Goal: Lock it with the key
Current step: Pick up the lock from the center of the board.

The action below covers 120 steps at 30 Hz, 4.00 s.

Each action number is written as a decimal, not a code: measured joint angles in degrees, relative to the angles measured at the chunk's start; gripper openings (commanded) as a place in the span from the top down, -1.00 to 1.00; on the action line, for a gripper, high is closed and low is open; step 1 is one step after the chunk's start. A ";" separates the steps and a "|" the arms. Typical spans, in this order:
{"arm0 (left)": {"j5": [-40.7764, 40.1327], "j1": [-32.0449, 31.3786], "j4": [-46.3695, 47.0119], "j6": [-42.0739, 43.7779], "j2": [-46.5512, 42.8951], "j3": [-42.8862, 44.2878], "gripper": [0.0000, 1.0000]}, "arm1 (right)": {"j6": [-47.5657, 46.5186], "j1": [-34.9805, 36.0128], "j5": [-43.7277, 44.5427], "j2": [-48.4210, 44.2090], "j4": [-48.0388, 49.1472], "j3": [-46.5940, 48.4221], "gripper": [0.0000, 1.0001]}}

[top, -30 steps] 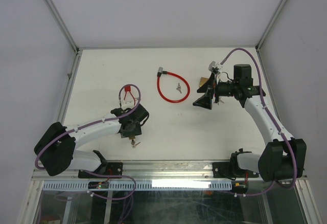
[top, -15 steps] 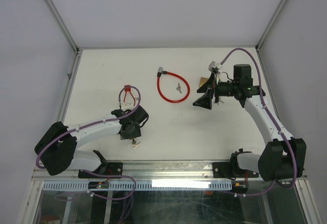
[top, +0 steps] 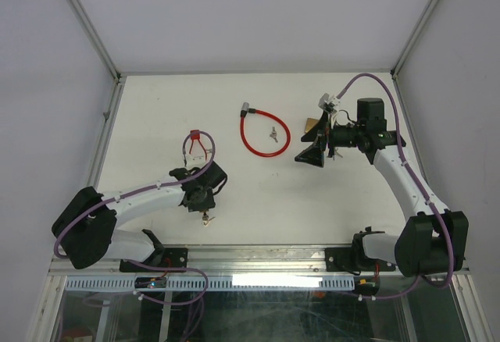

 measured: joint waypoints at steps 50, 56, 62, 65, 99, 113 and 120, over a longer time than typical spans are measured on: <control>29.86 -1.90 49.22 34.01 7.56 -3.63 0.81 | -46.23 7.43 -2.12 6.34 -14.82 -1.60 -0.90; 32.26 -1.90 50.69 35.34 8.94 -3.63 0.81 | -52.87 9.03 0.70 6.34 -15.85 -1.60 -0.90; 33.79 -1.90 53.05 36.54 8.94 -3.63 0.81 | -56.41 11.13 3.43 7.26 -16.48 -1.60 -0.89; 34.56 -1.90 53.75 36.70 8.94 -3.63 0.81 | -57.22 11.47 4.13 8.81 -16.76 -1.57 -0.88; 39.04 -1.90 58.31 39.95 9.27 -4.61 0.82 | -70.01 18.12 6.80 25.40 -21.16 5.88 0.11; 39.26 -1.90 58.80 40.17 9.18 -4.79 0.82 | -71.25 20.26 6.95 26.86 -22.91 5.95 0.65; 40.06 -1.90 59.56 40.98 9.18 -5.40 0.72 | -70.73 20.48 7.26 26.95 -22.73 5.95 1.00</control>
